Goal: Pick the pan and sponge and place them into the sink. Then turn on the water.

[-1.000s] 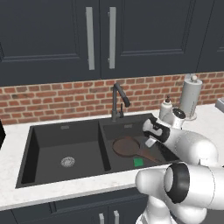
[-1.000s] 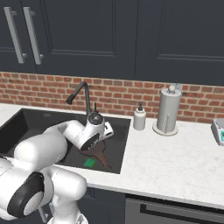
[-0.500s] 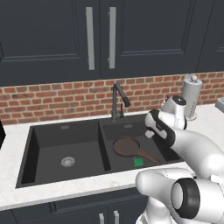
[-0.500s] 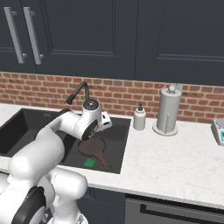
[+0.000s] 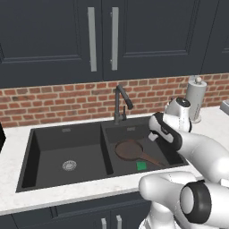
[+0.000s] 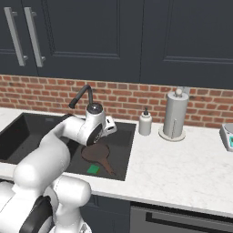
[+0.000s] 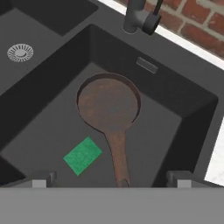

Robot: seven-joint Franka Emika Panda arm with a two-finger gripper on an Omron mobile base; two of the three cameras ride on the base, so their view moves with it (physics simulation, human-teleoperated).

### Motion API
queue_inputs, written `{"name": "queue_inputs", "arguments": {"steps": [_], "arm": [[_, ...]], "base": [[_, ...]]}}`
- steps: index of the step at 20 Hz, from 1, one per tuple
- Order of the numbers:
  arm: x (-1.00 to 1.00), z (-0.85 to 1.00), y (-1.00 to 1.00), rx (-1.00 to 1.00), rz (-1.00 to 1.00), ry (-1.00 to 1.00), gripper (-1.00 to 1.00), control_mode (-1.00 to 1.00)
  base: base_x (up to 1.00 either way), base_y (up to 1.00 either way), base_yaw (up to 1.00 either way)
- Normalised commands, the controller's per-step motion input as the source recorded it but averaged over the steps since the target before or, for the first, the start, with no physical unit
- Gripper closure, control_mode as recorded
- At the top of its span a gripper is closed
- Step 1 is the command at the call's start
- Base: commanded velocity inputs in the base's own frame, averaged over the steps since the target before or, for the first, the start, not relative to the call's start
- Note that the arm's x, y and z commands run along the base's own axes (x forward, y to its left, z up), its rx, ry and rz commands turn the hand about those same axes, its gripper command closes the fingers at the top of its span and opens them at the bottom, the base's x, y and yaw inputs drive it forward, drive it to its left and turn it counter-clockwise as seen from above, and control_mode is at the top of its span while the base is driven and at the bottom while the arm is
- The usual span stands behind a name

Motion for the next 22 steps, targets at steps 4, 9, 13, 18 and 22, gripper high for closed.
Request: {"name": "queue_inputs", "arguments": {"steps": [4,9,13,18,22], "arm": [[0.00,0.00,0.00,0.07,-0.01,0.00,-1.00,-1.00],[0.00,0.10,0.00,0.16,-0.06,0.00,-1.00,-1.00],[0.00,0.19,0.00,0.21,-0.10,0.00,-1.00,-1.00],[0.00,0.17,0.00,0.22,-0.12,0.00,-1.00,-1.00],[0.00,0.18,0.00,0.20,-0.14,0.01,-1.00,-1.00]], "base": [[0.00,0.00,0.00],[0.00,0.00,0.00],[0.00,0.00,0.00],[0.00,0.00,0.00],[0.00,0.00,0.00]]}}
